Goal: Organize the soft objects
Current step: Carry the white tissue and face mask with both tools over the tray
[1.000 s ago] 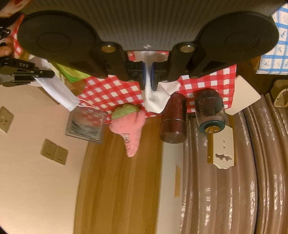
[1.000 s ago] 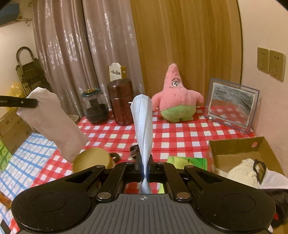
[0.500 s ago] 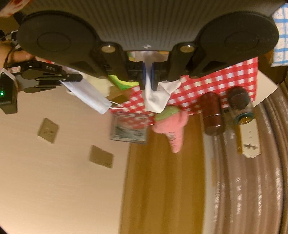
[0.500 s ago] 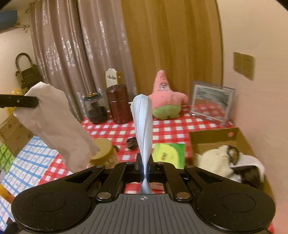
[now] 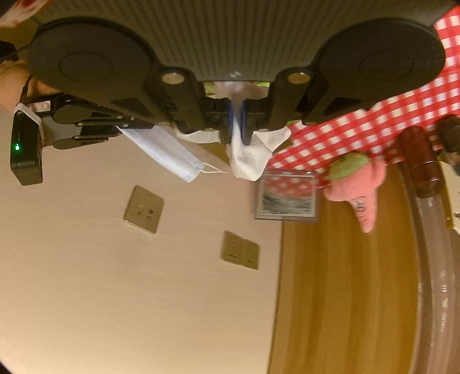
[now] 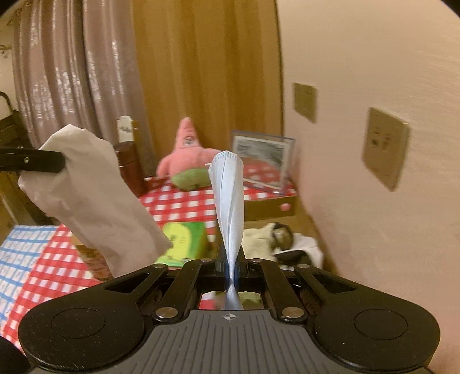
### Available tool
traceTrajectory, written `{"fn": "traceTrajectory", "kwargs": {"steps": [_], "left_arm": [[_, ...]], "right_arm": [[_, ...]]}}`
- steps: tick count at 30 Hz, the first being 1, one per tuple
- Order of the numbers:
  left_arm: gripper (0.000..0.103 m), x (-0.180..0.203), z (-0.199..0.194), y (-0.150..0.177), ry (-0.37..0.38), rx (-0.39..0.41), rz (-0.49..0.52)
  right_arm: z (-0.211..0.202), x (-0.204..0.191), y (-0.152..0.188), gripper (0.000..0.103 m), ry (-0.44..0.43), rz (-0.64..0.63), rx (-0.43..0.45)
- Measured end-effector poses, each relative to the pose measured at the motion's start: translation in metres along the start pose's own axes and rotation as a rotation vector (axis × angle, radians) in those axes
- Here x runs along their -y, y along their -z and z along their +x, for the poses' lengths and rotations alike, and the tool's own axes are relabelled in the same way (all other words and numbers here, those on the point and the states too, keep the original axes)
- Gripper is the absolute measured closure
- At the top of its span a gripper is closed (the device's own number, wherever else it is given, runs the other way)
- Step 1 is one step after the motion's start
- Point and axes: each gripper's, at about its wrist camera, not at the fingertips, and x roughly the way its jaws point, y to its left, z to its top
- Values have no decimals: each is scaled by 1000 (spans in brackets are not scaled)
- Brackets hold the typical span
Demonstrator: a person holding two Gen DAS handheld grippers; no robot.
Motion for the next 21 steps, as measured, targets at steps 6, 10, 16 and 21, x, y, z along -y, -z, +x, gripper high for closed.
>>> {"fn": "traceTrajectory", "kwargs": {"steps": [6,10,16,21], "left_arm": [[98,26,53,-11,42,-11,-1],[98,36,93,-18,61,-25,-7],[98,50,155,-25,92,-67,-16],[98,66,205,-8,135,-145,6]], "right_arm": [[11,32,-2,100,32,26,-15],[24,52,-2,100,46,47,-25],[43,74,-2,100,58,71,-32],[54,87,4,100,63,81,-49]]}}
